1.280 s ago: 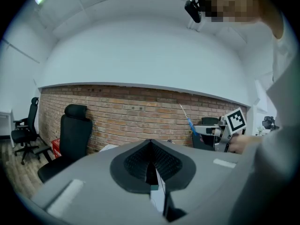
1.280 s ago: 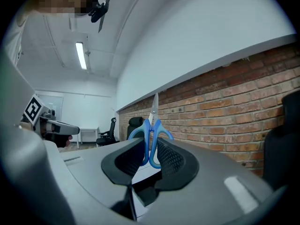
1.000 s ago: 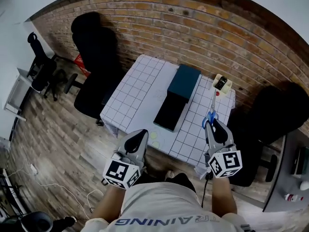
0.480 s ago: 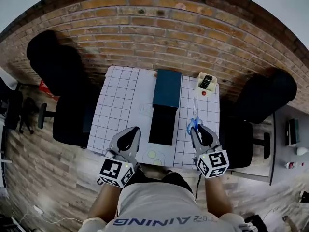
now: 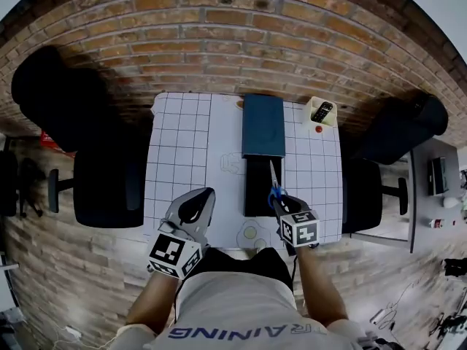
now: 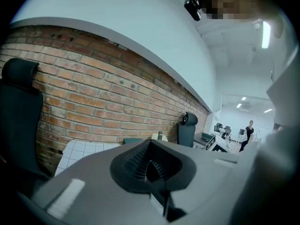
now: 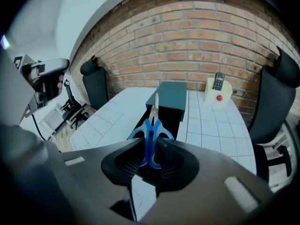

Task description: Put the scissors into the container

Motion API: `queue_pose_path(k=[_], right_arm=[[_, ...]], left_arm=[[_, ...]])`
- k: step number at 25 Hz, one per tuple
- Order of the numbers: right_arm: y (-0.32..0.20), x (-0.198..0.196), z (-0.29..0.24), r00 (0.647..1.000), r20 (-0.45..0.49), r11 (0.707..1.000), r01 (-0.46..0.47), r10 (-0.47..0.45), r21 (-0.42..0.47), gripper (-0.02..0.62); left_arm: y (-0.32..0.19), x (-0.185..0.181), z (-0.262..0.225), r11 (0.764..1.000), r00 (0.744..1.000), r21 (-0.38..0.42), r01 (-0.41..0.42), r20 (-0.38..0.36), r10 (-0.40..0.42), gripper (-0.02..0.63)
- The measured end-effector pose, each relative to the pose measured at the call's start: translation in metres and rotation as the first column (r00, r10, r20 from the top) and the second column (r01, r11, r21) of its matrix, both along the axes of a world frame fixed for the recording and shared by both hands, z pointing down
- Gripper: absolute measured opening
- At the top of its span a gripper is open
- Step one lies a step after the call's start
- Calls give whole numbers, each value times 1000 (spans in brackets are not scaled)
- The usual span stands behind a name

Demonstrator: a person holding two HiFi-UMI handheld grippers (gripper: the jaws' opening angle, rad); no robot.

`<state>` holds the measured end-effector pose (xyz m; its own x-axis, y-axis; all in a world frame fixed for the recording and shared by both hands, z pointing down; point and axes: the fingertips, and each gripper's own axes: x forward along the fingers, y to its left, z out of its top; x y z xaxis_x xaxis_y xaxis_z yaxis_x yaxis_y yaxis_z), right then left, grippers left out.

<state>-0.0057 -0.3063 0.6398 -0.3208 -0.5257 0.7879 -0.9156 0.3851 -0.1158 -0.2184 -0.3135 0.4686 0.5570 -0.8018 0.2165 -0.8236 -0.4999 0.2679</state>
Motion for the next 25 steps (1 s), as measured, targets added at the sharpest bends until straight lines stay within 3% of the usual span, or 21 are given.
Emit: queue_pose_path(k=[3, 10, 25], right_arm=[[5, -4, 36, 998, -59, 994, -13, 6, -107, 101], [-5, -13, 72, 991, -132, 968, -10, -24, -253, 101], [-19, -26, 99, 975, -201, 936, 22, -98, -351, 104]], left_arm=[[-1, -6, 12, 999, 1000, -34, -8, -4, 8, 2], [1, -10, 17, 998, 1000, -58, 14, -9, -15, 2], [2, -34, 21, 994, 996, -73, 85, -24, -87, 2]])
